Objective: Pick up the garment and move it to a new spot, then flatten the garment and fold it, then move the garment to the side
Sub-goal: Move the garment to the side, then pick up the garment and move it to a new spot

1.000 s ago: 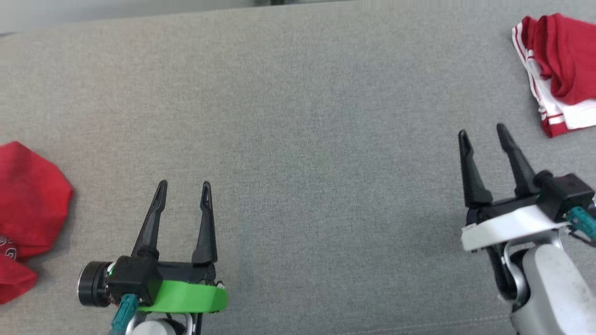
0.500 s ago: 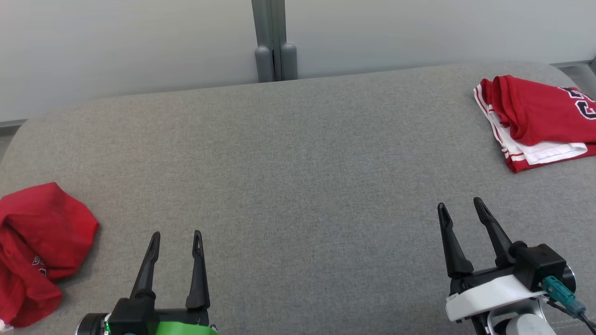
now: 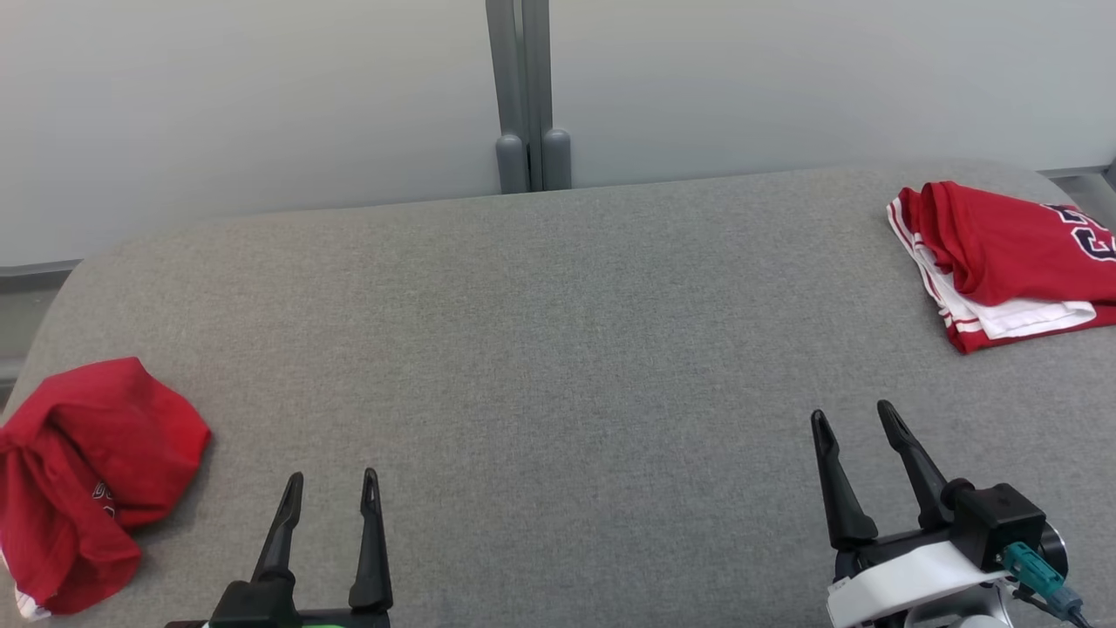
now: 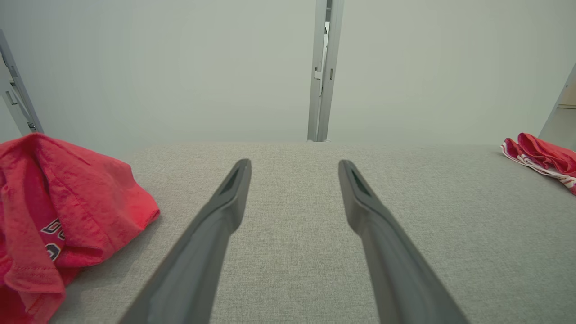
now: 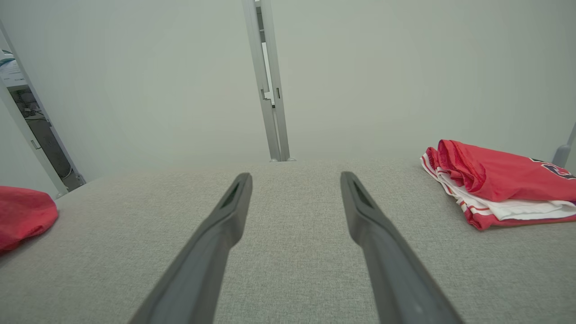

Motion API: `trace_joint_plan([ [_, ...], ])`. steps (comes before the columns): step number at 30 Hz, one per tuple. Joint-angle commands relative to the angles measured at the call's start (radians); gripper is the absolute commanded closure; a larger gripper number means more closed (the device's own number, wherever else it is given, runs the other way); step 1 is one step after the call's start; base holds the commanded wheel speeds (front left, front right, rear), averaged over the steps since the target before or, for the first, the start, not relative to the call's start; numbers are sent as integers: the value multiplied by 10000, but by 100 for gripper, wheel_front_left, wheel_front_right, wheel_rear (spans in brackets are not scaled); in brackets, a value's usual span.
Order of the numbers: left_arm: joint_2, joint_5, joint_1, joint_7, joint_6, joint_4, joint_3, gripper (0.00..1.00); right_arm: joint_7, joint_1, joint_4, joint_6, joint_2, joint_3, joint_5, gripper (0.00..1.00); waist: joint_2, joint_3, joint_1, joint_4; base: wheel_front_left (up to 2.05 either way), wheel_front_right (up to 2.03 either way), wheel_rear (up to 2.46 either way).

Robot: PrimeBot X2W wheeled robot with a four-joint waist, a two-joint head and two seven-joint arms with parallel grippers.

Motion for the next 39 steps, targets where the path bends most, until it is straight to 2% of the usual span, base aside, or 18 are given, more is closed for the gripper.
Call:
trace_joint_plan([
  [1, 8, 69, 113, 2, 63, 24, 18, 0, -25, 134, 49, 2, 6, 16, -13, 0, 0, -48, 1, 39, 0, 0, 0],
  [39, 7, 53, -29, 1, 143, 78, -68, 0, -25, 226, 7, 2, 30, -8, 40, 0, 0, -83, 1, 129, 0, 0, 0],
])
